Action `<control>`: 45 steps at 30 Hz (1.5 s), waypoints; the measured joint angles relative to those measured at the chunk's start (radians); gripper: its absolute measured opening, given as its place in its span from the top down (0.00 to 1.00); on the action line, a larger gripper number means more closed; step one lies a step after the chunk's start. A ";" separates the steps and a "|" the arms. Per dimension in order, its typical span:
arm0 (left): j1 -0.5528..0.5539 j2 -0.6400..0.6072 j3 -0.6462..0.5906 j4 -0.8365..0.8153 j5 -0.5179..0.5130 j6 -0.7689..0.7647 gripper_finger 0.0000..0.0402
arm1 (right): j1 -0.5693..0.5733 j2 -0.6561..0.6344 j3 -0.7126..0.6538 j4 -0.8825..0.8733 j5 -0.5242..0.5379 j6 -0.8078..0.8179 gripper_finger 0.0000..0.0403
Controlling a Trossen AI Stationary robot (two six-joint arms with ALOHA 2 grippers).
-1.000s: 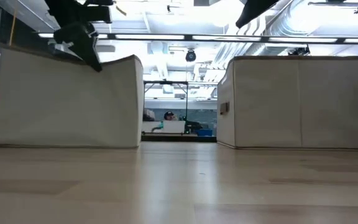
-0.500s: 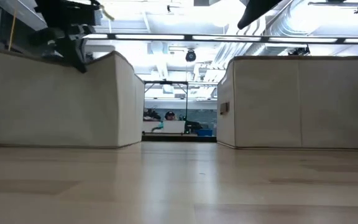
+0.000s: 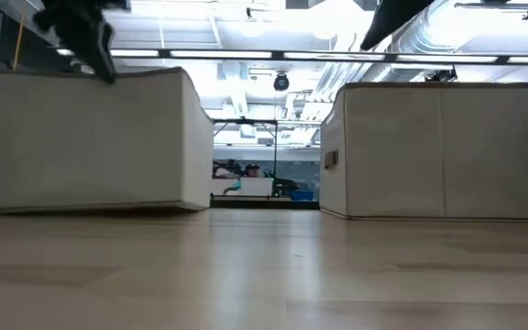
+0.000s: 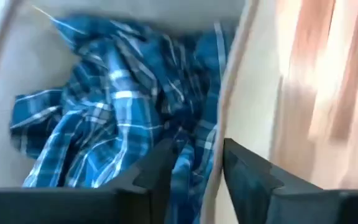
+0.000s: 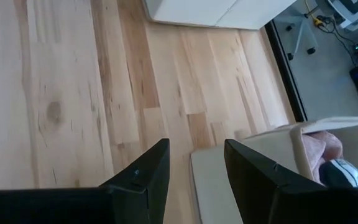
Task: Sort clothes
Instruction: Adjust the left laundry bin, then return to Home Position
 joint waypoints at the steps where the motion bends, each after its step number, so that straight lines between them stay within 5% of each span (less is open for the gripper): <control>1: -0.002 -0.007 0.023 0.003 0.001 -0.042 0.67 | 0.000 0.000 0.000 -0.001 0.000 0.007 0.65; 9: -0.163 -0.012 0.067 0.113 0.163 -0.231 0.64 | 0.000 -0.001 -0.064 -0.049 -0.258 -0.037 0.65; 17: -0.353 0.087 -0.179 0.307 0.244 -0.367 0.68 | -0.081 -0.003 -0.310 -0.006 -0.218 0.085 0.65; 20: -0.366 0.136 -0.293 0.308 0.195 -0.442 0.69 | -0.130 -0.003 -0.386 0.004 -0.167 0.113 0.65; 25: -0.333 0.183 -0.436 0.217 -0.040 -0.616 0.69 | -0.201 -0.006 -0.457 0.050 -0.139 0.090 0.65; 29: -0.322 0.183 -0.425 0.193 -0.028 -0.692 0.69 | -0.205 -0.040 -0.442 0.030 -0.161 0.081 0.65; 37: -0.376 0.153 -0.249 0.163 -0.009 -0.734 0.69 | -0.031 -0.245 -0.362 0.054 -0.180 0.107 0.65; 41: -0.455 0.110 -0.197 0.323 -0.107 -0.655 0.69 | 0.117 -0.388 -0.393 0.136 -0.300 0.155 0.66; 45: -0.520 0.076 -0.197 0.535 -0.151 -0.513 0.69 | 0.291 -0.568 -0.453 0.134 -0.253 0.337 0.78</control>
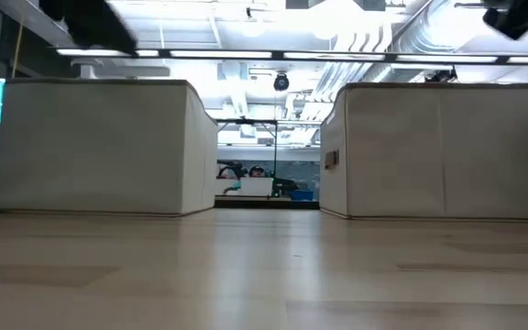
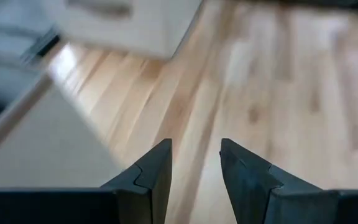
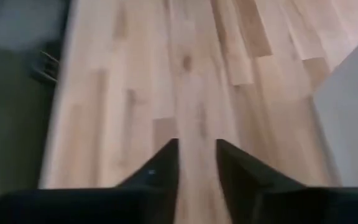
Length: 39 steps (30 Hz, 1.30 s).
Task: Sort clothes
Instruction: Return to Home Position
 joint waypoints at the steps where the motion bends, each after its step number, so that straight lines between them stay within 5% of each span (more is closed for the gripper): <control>1: -0.012 -0.004 0.000 0.038 -0.006 0.027 0.69 | 0.046 -0.048 -0.023 0.003 0.029 0.050 0.83; 4: -0.037 -0.004 0.000 0.129 -0.016 0.095 0.69 | 0.170 -0.188 -0.125 0.041 0.118 0.191 0.97; 8: -0.048 -0.004 -0.001 0.190 -0.016 0.142 0.69 | 0.238 -0.328 -0.335 0.295 0.183 0.271 0.97; 14: -0.032 -0.004 -0.001 0.233 -0.031 0.200 0.69 | 0.146 -0.360 -0.640 0.978 0.178 -0.127 0.99; 19: 0.012 -0.003 -0.002 0.261 0.063 0.237 0.69 | -0.062 -0.384 -0.765 1.241 -0.005 -0.431 1.00; 29: 0.241 0.006 -0.210 0.873 0.480 0.339 0.69 | -0.435 -0.686 -0.847 1.113 -0.346 -0.487 1.00; 39: 0.426 -0.094 -0.299 0.953 0.598 0.349 0.69 | -0.487 -0.874 -0.896 0.944 -0.390 -0.453 1.00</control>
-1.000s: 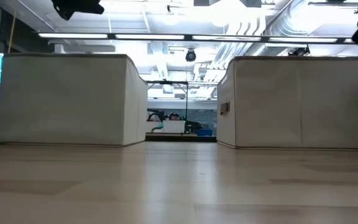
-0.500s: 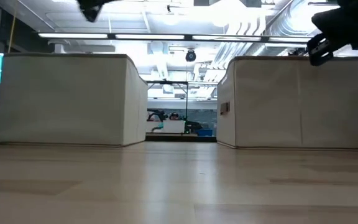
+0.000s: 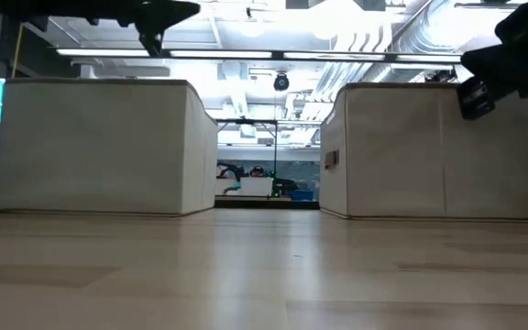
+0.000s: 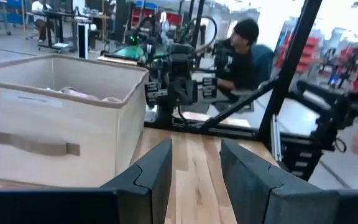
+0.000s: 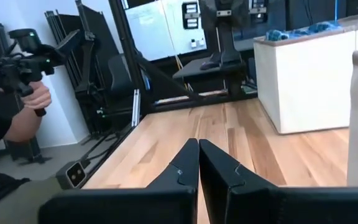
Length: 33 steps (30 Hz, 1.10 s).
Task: Sort clothes
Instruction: Return to Home Position
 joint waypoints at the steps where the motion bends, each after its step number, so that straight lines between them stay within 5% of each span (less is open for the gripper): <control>1: 0.016 -0.025 -0.016 -0.001 0.013 -0.008 0.69 | 0.000 -0.006 0.000 -0.006 0.000 0.002 1.00; 14: 0.120 -0.452 -0.154 -0.156 0.090 -0.064 0.69 | 0.000 -0.004 0.000 -0.053 0.013 -0.029 1.00; 18: 0.087 -0.550 -0.211 -0.154 0.089 0.041 0.70 | 0.000 -0.004 0.000 -0.053 0.014 -0.030 1.00; 28: -0.033 -0.605 -0.505 0.149 0.026 0.057 0.83 | 0.000 -0.003 0.001 -0.054 0.015 -0.026 1.00; 33: -0.035 -0.604 -0.501 0.119 0.006 0.083 0.91 | 0.000 -0.003 0.001 -0.054 0.016 -0.026 1.00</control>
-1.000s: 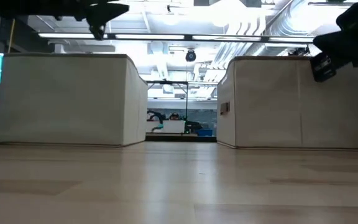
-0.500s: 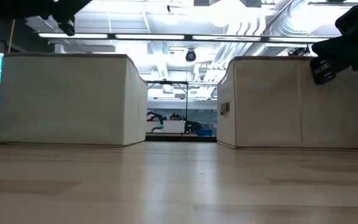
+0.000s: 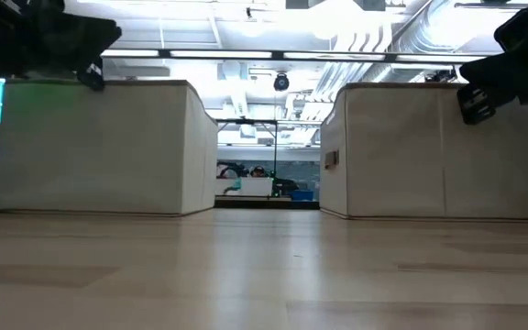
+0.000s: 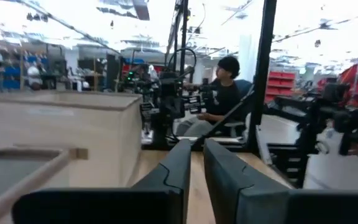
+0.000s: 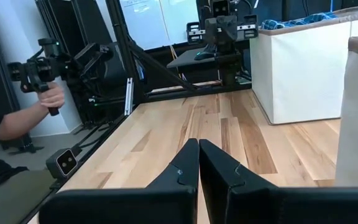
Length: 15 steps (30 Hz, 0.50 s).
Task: Sort clothes
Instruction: Return to Home Position
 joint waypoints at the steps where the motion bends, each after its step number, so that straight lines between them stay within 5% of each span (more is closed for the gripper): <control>1: 0.004 -0.003 0.000 0.000 -0.002 0.021 0.92 | 0.000 0.000 0.000 0.000 0.000 0.000 1.00; 7: 0.076 -0.025 0.000 -0.075 0.009 0.159 0.99 | 0.000 0.000 0.000 0.000 0.000 0.000 1.00; 15: 0.206 -0.197 0.000 -0.216 0.110 0.118 1.00 | 0.000 0.000 0.000 0.000 0.000 0.000 1.00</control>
